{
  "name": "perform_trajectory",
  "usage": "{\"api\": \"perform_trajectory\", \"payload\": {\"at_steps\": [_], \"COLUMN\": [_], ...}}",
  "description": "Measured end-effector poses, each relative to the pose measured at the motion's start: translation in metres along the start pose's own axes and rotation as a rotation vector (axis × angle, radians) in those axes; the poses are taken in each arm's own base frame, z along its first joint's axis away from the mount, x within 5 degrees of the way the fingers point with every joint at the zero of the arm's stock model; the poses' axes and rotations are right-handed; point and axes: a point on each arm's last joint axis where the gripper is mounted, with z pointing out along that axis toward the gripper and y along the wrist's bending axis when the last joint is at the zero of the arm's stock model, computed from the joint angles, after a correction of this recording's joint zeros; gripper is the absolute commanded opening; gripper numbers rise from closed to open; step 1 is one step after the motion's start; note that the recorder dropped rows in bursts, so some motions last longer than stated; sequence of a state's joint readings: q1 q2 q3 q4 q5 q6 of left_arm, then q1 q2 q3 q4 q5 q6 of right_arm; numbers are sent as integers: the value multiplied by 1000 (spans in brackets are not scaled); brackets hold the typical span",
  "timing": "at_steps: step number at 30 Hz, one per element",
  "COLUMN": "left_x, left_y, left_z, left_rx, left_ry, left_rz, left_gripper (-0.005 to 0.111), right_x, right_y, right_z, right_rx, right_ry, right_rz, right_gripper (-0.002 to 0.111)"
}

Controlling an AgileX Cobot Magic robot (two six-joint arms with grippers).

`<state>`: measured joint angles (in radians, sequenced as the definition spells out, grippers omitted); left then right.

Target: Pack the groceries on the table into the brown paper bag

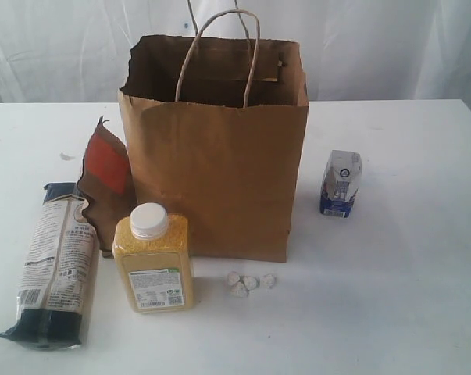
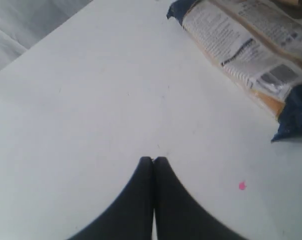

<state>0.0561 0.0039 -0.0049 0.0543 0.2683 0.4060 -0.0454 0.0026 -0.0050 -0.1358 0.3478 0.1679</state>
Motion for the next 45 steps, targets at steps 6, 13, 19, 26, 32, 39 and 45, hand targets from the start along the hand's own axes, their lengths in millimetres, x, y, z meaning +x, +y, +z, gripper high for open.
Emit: {"api": "perform_trajectory", "payload": {"at_steps": [6, 13, 19, 26, 32, 39, 45], "left_x": [-22, -36, -45, -104, -102, -98, -115], "left_y": [4, 27, 49, 67, 57, 46, 46], "left_z": [-3, -12, -28, -68, -28, -2, 33], "left_rx": [10, -70, -105, -55, -73, 44, 133], "left_ry": [-251, -538, -840, -1007, -589, -386, 55], "left_rz": [-470, -1009, -1369, -995, -631, -630, -562], "left_gripper": [0, 0, 0, 0, 0, 0, 0], "right_x": [0, 0, 0, 0, 0, 0, 0], "right_y": [0, 0, 0, 0, 0, 0, 0], "right_z": [0, 0, 0, 0, 0, 0, 0], "right_rx": [0, 0, 0, 0, 0, 0, 0], "right_ry": [0, -2, -2, -2, -2, -2, -2], "right_rz": [0, 0, 0, 0, 0, 0, 0], "right_gripper": [0, 0, 0, 0, 0, 0, 0]}}
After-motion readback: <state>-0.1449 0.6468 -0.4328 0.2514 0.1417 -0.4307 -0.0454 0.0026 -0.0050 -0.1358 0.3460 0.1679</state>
